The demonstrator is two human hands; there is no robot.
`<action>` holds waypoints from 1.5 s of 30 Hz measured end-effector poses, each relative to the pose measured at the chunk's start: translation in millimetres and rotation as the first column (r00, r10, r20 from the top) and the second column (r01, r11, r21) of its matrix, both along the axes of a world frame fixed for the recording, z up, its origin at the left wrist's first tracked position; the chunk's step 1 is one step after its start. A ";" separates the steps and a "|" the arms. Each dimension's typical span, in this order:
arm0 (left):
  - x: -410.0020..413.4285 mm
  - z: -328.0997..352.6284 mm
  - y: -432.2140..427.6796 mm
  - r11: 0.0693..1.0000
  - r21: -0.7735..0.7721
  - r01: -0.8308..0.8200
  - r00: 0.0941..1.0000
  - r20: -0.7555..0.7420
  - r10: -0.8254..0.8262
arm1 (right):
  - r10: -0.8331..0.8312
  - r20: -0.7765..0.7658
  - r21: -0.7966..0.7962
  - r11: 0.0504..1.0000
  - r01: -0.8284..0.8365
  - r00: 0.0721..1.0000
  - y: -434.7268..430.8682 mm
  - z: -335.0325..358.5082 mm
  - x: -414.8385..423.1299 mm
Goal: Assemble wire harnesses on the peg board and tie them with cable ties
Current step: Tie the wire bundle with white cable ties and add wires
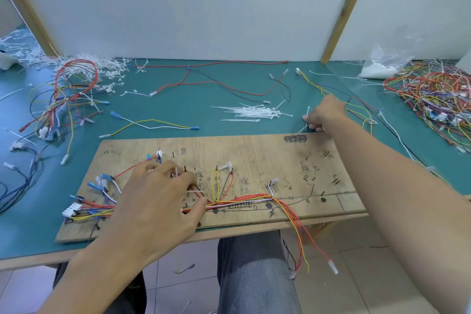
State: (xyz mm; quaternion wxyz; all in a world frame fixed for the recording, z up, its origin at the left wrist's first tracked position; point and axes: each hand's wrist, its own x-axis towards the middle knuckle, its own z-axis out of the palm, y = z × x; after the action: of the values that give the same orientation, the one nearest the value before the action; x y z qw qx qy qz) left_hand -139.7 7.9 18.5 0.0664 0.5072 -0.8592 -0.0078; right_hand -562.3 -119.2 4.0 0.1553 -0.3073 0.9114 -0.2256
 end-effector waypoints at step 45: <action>12.1 25.0 -8.9 0.981 0.182 0.069 0.964 -0.266 -0.019 | 0.489 0.035 -0.824 0.508 -0.252 0.871 84.8 76.4 118.0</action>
State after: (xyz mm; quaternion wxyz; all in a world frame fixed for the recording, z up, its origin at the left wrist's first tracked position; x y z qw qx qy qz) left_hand -127.6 -1.0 43.4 0.1309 0.4863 -0.8493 -0.1583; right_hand -444.2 -34.4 80.3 0.1657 -0.4998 0.5942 -0.6080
